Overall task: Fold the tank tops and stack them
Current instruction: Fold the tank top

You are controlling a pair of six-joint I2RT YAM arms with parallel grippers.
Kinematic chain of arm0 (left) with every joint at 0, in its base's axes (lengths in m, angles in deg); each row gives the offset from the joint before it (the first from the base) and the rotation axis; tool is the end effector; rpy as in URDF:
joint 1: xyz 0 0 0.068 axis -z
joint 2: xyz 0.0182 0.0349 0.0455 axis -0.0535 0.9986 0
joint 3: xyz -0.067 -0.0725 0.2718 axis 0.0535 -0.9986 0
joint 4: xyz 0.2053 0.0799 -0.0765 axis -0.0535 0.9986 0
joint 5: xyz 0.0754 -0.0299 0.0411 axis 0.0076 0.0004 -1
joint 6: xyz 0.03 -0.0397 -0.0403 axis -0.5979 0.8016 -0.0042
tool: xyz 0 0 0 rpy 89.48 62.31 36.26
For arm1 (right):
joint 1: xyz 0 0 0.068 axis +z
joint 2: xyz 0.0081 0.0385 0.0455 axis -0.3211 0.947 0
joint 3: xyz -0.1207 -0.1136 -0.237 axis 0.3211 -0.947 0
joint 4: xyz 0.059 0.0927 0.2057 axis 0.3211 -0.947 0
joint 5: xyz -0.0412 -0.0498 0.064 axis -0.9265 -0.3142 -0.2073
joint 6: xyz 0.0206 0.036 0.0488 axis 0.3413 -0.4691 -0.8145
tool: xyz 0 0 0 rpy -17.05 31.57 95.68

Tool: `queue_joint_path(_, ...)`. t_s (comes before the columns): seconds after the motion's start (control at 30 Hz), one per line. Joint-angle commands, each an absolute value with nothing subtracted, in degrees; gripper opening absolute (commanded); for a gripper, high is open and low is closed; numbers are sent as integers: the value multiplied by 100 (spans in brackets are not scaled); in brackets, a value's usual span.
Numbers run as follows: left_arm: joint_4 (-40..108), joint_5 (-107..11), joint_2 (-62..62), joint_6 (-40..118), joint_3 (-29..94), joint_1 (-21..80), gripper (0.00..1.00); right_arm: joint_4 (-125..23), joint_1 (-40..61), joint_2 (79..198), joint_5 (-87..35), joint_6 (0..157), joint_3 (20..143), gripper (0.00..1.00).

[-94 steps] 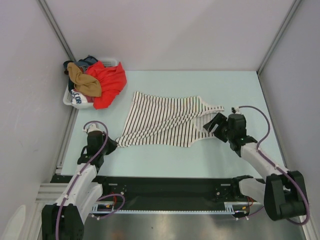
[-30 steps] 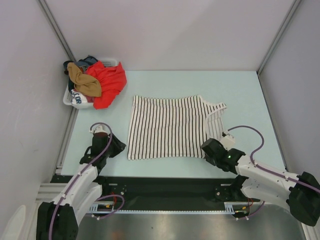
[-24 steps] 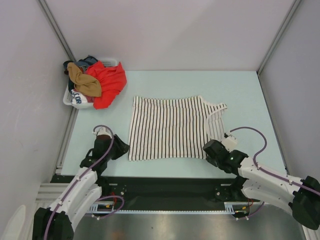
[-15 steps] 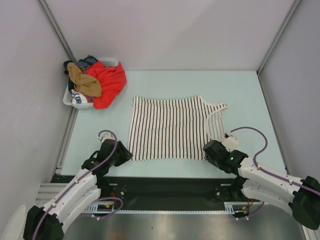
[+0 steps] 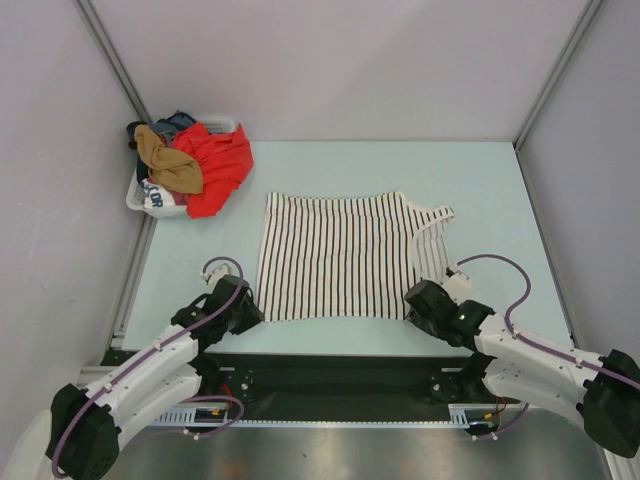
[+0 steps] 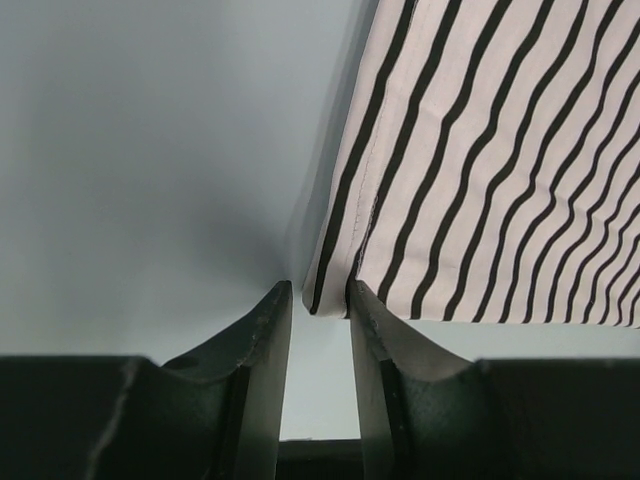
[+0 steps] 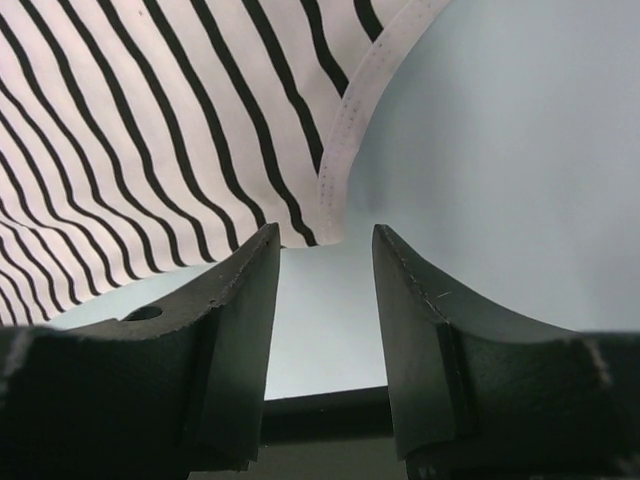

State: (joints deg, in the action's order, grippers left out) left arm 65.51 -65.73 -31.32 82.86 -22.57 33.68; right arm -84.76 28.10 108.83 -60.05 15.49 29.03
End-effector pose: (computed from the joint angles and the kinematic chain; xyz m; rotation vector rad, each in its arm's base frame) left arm 0.0945 -0.0465 0.1628 -0.6188 2.5036 -0.3783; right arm 0.0959 0.0699 0.1797 0.6405 2.4190 0.2113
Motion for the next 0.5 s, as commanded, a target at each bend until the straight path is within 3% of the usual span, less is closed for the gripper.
queue_joint_path(0.0, 6741, -6601, -3191, 8376, -2250, 3444, 36, -8244, 2873, 10983, -5991, 1476, 2791, 48)
queue_joint_path(0.2, 6882, -6707, -3208, 8279, -2170, 3444, 36, -7954, 2873, 11273, -6000, 1432, 2633, 44)
queue_joint_path(0.3, 6655, -6523, -3217, 8192, -2249, 3444, 35, -7866, 2873, 11353, -6070, 1441, 2659, 36)
queue_joint_path(0.33, 6601, -6487, -3252, 8165, -2276, 3444, 35, -7848, 2873, 11388, -6079, 1476, 2668, 24)
queue_joint_path(0.43, 6592, -6469, -3366, 8182, -2320, 3444, 37, -7926, 2855, 11380, -6123, 1485, 2747, 0)
queue_joint_path(0.47, 6653, -6478, -3392, 8182, -2320, 3444, 37, -7953, 2855, 11379, -6132, 1485, 2755, 0)
